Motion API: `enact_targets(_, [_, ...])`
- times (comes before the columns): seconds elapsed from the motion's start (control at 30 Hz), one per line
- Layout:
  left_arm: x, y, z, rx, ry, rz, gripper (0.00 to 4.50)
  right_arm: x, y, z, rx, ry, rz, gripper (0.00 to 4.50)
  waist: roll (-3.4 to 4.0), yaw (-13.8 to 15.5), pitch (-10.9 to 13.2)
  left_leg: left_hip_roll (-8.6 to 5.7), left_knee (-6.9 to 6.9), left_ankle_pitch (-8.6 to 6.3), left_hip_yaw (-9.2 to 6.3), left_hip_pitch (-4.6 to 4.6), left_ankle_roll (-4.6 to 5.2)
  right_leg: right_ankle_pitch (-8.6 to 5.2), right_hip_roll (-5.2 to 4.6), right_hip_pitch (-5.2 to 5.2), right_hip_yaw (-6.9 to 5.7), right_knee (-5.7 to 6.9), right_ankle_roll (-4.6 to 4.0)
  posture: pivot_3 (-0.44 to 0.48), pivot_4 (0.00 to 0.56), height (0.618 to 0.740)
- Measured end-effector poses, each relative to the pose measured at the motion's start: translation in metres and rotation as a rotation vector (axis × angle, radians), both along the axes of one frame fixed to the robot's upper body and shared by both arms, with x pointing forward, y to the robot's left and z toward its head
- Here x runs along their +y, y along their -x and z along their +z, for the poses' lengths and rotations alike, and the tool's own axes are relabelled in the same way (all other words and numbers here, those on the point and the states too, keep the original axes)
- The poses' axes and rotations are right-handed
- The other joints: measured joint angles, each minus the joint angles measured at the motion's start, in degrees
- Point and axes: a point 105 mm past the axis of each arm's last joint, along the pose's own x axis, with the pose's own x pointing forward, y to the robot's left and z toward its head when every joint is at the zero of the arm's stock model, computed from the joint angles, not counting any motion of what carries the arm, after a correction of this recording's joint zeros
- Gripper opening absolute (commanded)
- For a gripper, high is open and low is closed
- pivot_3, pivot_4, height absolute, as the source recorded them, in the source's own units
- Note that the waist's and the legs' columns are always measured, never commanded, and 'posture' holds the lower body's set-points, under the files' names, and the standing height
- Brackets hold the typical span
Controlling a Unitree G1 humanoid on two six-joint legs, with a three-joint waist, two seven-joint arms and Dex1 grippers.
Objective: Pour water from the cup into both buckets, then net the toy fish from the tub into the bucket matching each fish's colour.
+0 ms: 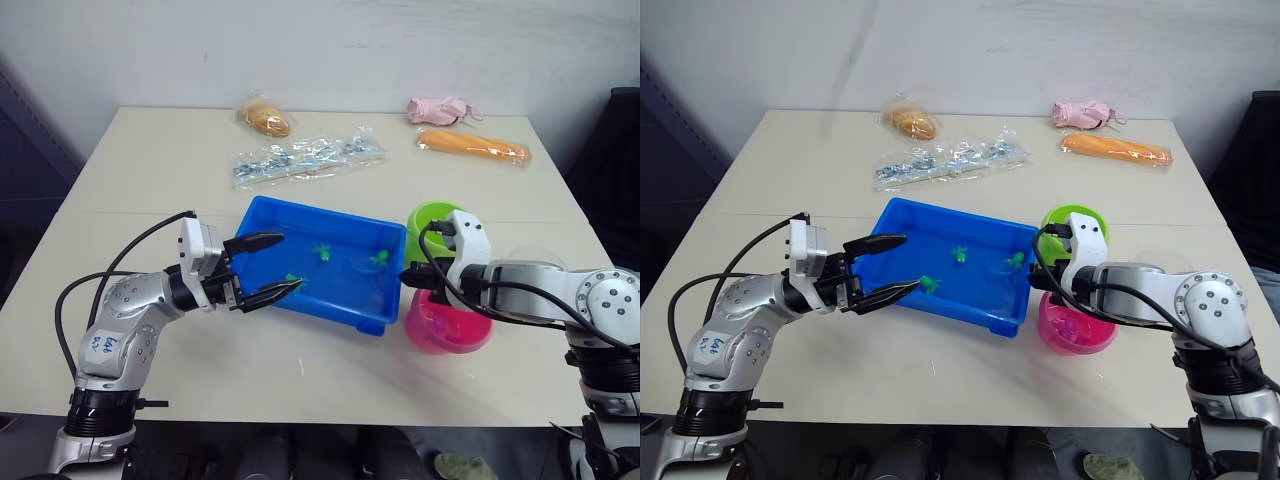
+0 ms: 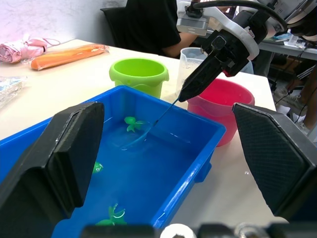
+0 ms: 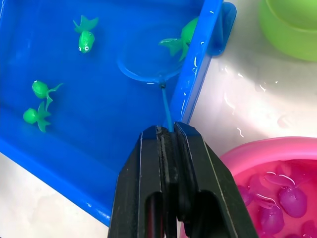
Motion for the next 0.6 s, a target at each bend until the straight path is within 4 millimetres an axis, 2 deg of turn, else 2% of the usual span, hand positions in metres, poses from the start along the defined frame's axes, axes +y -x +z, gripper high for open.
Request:
enact_targets(0.17, [0.0, -0.002, -0.004, 0.017, 0.009, 0.001, 4.46, -0.002, 0.001, 0.001, -0.009, 0.027, -0.001, 0.0, 0.0, 0.1, 0.0, -0.01, 0.01, 0.01, -0.09, -0.13, 0.01, 0.0, -0.01, -0.03, -0.13, -0.06, 0.0, 0.0, 0.15, 0.74])
enact_targets(0.43, [0.0, -0.002, -0.004, 0.011, 0.016, 0.0, 4.46, -0.014, 0.004, 0.018, -0.075, 0.19, 0.028, 0.0, 0.01, 0.4, 0.0, -0.1, 0.16, 0.02, -0.62, -0.53, 0.03, 0.02, -0.08, 0.01, -0.64, -0.29, 0.02, 0.0, 0.15, 0.74])
enact_targets(0.6, [0.0, -0.002, -0.004, 0.007, 0.015, -0.008, 4.46, -0.014, 0.007, 0.019, -0.086, 0.238, 0.045, 0.0, 0.01, 0.5, 0.0, -0.1, 0.17, 0.02, -0.77, -0.61, 0.02, 0.03, -0.08, 0.09, -0.89, -0.42, 0.04, 0.0, 0.15, 0.74])
